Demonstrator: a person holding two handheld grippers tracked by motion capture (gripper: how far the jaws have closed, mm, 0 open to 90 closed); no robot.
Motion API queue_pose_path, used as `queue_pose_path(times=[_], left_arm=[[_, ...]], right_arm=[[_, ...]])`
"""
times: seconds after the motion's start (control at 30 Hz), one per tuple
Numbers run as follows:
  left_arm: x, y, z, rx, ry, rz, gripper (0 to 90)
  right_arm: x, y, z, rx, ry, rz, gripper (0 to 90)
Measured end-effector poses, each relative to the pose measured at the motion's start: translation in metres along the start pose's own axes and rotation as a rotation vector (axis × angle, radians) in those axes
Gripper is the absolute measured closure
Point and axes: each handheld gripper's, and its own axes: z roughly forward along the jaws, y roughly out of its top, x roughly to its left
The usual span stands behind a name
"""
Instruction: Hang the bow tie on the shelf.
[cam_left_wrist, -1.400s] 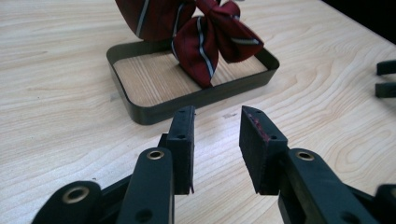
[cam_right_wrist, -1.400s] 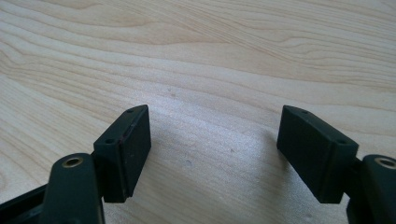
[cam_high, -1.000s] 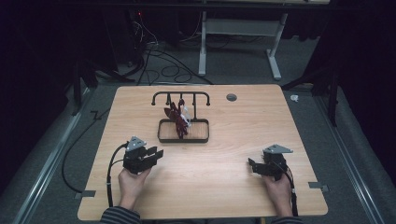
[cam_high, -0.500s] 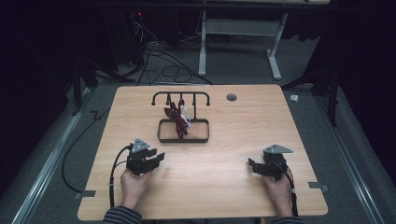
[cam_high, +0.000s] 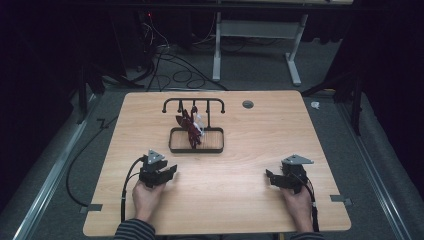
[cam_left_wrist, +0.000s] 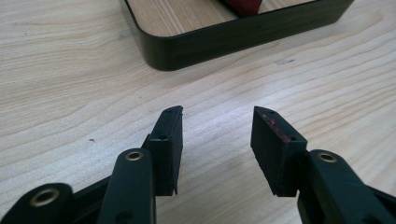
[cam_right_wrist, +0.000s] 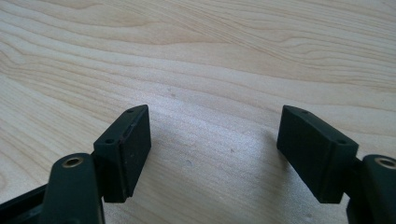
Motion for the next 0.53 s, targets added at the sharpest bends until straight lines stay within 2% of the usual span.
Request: queue_pose_path(times=[0.13, 0.27, 0.3, 0.53], left_arm=[[0.000, -0.002, 0.006, 0.010, 0.017, 0.011, 52.2], [-0.002, -0.004, 0.008, -0.004, 0.032, 0.029, 50.1], [-0.004, -0.005, 0.010, -0.017, 0.039, 0.048, 48.6], [-0.005, -0.003, 0.012, -0.014, 0.043, 0.054, 42.7]], right_arm=[[0.000, 0.000, 0.000, 0.000, 0.000, 0.000, 27.1], [0.000, 0.000, 0.000, 0.000, 0.000, 0.000, 27.1], [0.000, 0.000, 0.000, 0.000, 0.000, 0.000, 27.1], [0.000, 0.000, 0.000, 0.000, 0.000, 0.000, 27.1]])
